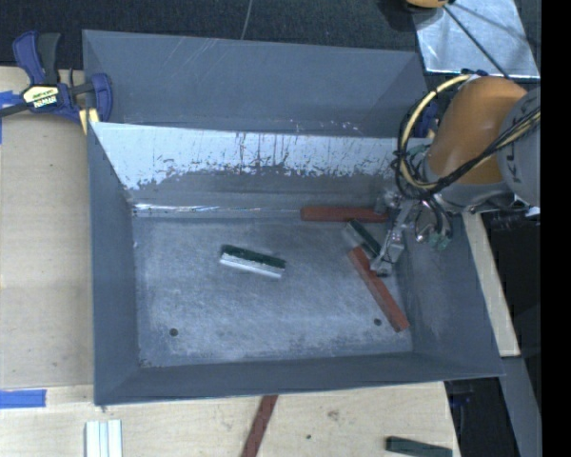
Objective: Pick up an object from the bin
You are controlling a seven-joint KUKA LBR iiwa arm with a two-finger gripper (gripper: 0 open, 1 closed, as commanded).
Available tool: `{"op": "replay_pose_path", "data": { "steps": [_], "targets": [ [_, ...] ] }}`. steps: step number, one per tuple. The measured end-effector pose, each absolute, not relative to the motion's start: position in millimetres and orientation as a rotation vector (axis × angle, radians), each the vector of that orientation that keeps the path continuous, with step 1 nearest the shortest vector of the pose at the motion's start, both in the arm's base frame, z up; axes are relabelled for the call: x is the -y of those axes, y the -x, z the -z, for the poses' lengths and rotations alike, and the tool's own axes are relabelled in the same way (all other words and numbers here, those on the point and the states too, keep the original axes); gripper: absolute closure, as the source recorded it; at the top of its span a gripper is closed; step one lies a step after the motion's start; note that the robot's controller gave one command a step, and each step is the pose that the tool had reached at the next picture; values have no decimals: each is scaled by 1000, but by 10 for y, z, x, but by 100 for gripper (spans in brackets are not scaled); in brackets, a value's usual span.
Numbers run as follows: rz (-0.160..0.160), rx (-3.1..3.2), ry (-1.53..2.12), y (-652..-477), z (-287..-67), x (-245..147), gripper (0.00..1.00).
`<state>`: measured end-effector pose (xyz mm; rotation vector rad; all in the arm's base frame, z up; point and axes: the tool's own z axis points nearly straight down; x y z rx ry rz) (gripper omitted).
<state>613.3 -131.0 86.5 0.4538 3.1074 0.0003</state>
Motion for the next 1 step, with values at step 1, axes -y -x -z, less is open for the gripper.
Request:
{"op": "replay_pose_path", "data": {
  "steps": [1],
  "targets": [
    [5,-3117,236,-6286,-752,1306,100]
  ]
}}
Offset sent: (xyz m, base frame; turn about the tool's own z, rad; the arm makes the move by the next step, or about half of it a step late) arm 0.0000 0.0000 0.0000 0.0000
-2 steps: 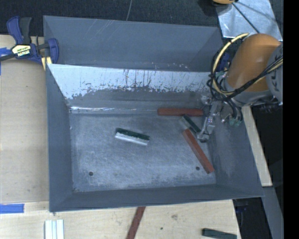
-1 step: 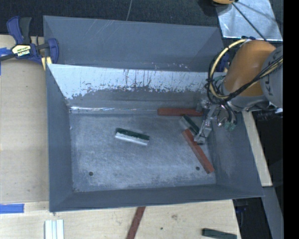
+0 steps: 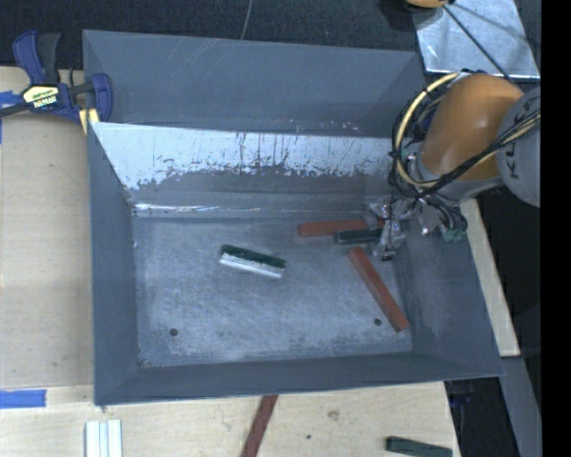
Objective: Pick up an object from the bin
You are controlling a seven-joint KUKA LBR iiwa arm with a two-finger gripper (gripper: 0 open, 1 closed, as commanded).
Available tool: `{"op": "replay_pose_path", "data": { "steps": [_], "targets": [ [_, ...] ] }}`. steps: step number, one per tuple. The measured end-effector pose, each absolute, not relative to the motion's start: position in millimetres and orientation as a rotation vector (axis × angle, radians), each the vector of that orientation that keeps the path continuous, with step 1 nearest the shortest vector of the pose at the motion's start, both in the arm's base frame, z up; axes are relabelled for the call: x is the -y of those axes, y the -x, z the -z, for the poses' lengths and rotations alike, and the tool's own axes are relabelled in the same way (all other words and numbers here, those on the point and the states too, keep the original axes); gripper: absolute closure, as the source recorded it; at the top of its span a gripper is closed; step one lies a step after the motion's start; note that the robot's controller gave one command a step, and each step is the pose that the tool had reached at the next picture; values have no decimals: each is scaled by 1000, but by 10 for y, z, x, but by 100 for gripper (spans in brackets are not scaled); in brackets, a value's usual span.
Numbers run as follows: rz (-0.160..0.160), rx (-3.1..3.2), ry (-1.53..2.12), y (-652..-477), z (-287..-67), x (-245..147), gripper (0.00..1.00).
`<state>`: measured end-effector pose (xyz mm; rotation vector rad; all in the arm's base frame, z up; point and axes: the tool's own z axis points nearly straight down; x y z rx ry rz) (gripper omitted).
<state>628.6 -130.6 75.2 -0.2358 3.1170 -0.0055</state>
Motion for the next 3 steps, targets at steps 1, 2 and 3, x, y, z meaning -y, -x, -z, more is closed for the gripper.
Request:
{"op": "replay_pose_path", "data": {
  "steps": [1,2,3],
  "targets": [
    [6,-3117,236,-6286,-752,1305,100],
    [3,-3120,295,-6095,-2393,1304,100],
    [2,-3123,295,-6088,-2377,1303,100]
  ]
}}
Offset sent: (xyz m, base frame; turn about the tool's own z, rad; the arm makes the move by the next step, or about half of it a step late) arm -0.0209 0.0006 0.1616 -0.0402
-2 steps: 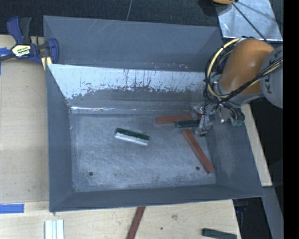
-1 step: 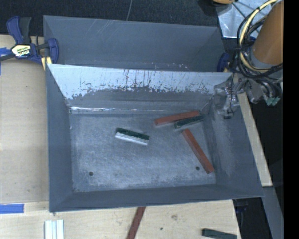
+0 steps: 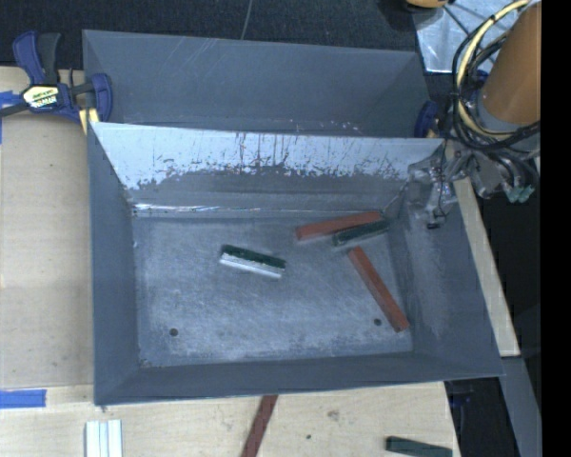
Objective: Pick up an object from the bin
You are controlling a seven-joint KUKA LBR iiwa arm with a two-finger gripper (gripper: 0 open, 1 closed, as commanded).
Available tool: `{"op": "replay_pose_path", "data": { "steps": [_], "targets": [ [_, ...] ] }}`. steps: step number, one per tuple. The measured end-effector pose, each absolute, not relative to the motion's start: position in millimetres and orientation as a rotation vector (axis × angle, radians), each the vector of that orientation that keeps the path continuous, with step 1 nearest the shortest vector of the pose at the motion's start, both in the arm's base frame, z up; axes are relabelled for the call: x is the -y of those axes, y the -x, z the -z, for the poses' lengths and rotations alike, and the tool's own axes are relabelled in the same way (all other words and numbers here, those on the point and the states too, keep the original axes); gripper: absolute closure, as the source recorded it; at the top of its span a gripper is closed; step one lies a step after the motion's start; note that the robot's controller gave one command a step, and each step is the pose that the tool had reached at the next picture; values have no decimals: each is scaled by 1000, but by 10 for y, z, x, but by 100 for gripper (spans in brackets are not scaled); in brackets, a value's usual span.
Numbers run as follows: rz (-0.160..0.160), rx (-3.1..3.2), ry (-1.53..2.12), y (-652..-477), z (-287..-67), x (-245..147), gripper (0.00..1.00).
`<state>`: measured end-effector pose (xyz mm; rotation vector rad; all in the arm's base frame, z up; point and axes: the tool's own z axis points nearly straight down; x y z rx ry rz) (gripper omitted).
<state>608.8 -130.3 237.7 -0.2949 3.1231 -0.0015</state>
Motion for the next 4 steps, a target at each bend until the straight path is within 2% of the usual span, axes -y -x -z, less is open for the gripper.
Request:
{"op": "replay_pose_path", "data": {
  "steps": [1,2,3,4],
  "targets": [
    [0,-3131,231,-6031,-1799,1334,0],
    [0,-3130,232,-6031,-1800,1333,0],
    [5,-3129,121,-6096,-1524,1192,0],
    [0,-3129,-225,-6150,-1089,972,0]
  ]
}}
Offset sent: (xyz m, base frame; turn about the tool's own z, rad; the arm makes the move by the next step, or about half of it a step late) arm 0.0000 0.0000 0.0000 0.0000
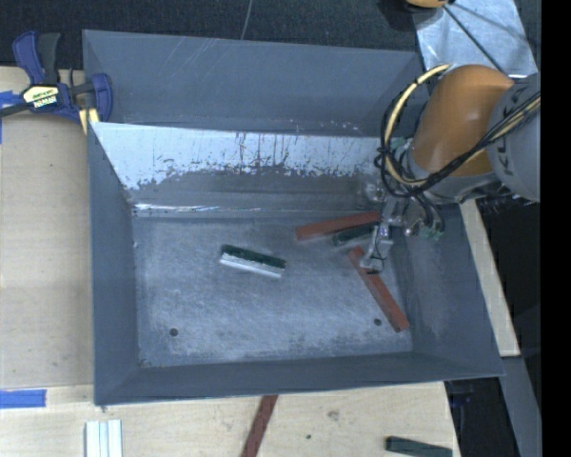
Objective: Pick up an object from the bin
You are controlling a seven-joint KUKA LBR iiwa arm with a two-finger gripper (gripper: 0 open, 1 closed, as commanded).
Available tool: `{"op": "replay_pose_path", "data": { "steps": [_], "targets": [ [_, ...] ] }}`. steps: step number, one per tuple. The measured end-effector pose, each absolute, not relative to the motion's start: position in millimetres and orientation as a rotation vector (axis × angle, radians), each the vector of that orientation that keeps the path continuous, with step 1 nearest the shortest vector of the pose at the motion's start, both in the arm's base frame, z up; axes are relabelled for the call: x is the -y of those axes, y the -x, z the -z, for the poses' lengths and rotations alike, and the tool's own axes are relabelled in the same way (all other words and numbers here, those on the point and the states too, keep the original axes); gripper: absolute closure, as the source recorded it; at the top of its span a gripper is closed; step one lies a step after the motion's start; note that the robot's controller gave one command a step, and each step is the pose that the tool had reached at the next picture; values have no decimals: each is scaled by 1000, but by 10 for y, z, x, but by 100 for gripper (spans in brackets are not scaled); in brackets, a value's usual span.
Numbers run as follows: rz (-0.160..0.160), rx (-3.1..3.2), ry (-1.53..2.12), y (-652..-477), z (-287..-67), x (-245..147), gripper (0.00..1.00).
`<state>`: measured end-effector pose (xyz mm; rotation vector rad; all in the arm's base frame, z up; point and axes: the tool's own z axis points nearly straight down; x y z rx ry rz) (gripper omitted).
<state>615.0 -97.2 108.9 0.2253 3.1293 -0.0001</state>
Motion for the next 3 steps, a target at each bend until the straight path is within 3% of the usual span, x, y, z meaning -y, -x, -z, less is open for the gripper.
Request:
{"op": "replay_pose_path", "data": {
  "steps": [1,2,3],
  "targets": [
    [0,-3137,38,-6278,-726,875,100],
    [0,-3137,39,-6278,-726,875,100],
    [1,-3136,26,-5996,-2261,817,100]
  ]
}}
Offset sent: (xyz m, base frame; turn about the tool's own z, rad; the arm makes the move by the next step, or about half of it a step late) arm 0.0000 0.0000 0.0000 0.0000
